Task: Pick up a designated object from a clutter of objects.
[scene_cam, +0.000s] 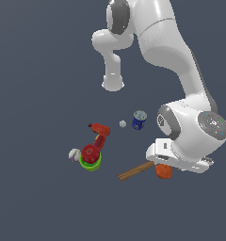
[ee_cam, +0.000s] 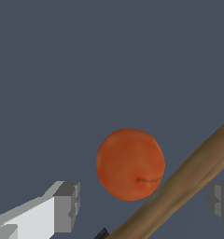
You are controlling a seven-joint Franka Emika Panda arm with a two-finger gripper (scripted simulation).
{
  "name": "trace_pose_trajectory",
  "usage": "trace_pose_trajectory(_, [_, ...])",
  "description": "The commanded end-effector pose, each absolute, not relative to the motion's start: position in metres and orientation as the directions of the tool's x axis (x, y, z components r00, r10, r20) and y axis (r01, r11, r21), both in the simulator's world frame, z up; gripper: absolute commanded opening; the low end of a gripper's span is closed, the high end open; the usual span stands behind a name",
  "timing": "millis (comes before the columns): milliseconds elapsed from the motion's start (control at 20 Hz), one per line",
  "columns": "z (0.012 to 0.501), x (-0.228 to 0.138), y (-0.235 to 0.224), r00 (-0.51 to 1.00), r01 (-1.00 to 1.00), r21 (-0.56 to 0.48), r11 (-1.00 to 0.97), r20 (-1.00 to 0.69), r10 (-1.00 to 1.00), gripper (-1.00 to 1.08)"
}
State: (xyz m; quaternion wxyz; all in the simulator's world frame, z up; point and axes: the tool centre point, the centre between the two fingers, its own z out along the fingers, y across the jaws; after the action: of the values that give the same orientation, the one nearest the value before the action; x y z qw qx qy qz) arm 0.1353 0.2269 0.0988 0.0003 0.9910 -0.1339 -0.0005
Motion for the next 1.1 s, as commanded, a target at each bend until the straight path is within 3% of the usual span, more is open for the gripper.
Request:
trace_pose_trajectory(0, [0.097, 0.136, 0.229, 0.963, -0.268, 0.000, -0.963, 0.000, -0.268, 1.00])
trace_pose_trajectory(950, [0.047, 0.136, 0.229, 0.963, -0.269, 0.000, -0.963, 0.000, -0.269, 1.00])
trace_pose_trajectory(1000, [0.047, 0.136, 0.229, 0.963, -0.269, 0.000, -0.963, 0.000, -0.269, -1.00])
trace_pose_trajectory(1050, [0.047, 0.136, 0.229, 0.963, -0.269, 0.000, -0.963, 0.000, -0.269, -1.00])
